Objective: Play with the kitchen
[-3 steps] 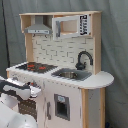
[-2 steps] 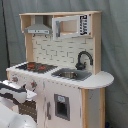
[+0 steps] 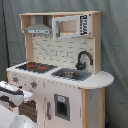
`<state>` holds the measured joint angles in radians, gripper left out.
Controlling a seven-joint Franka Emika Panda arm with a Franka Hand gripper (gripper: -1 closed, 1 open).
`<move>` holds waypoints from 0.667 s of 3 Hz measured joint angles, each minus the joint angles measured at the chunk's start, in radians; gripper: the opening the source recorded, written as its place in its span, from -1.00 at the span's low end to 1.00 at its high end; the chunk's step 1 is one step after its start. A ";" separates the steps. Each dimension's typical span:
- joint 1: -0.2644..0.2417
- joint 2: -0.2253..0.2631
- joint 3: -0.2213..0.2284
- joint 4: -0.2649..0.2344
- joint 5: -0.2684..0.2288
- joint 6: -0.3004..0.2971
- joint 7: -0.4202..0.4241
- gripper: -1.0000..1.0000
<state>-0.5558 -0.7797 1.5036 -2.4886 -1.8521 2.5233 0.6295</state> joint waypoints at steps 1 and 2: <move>0.039 -0.001 -0.017 -0.022 0.048 -0.037 -0.072 1.00; 0.136 -0.001 -0.018 -0.035 0.074 -0.038 -0.099 1.00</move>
